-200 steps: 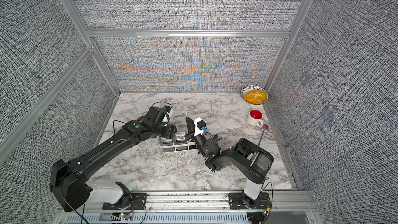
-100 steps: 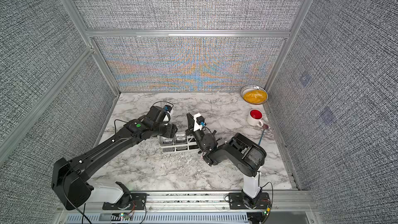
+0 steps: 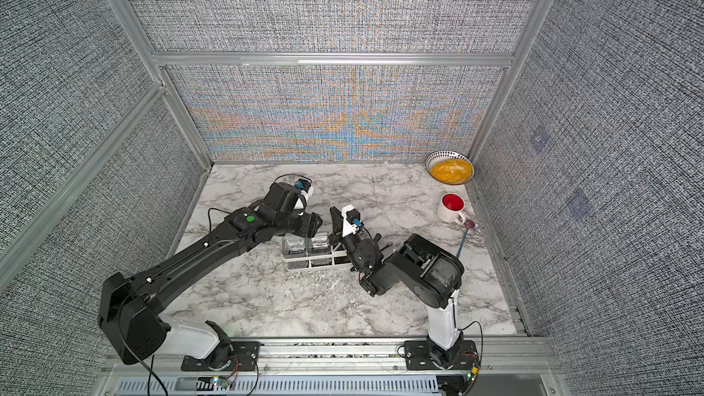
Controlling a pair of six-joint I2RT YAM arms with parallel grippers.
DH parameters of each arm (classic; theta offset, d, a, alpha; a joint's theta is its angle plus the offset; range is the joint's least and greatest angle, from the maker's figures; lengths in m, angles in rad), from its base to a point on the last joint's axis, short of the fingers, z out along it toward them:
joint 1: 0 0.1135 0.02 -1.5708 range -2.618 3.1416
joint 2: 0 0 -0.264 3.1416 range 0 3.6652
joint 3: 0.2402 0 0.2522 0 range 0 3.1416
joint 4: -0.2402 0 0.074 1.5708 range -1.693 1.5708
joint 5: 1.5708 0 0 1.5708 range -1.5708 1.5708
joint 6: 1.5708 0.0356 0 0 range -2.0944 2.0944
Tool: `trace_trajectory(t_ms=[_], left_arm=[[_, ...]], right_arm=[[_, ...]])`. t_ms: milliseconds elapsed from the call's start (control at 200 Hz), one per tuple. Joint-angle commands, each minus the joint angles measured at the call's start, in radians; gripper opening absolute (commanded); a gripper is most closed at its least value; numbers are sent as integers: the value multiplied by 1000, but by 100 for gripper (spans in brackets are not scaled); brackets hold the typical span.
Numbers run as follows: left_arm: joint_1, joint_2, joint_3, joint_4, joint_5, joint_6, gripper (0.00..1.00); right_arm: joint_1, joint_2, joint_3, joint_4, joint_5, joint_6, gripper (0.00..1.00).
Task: Place the toothbrush into the toothbrush holder
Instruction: Place the toothbrush in the toothbrush holder.
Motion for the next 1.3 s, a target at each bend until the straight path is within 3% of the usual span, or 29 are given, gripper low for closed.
trace_trajectory(t_ms=[0,295,685,826,1086,1296], left_arm=[[1,24,25,83,-27,-17,70],[17,87,48,218,-38,-61,73],[52,216,86,384,128,-115,67],[53,235,107,390,181,-107,58],[53,251,101,378,220,-102,31],[52,261,88,373,212,-94,18]], right_arm=[[1,2,-3,235,-6,9,0],[2,-6,-13,236,-22,11,0],[4,-2,-17,236,-33,22,0],[4,-2,-15,235,-38,22,0],[4,-2,-12,235,-33,16,0],[4,-5,-14,235,-35,11,0]])
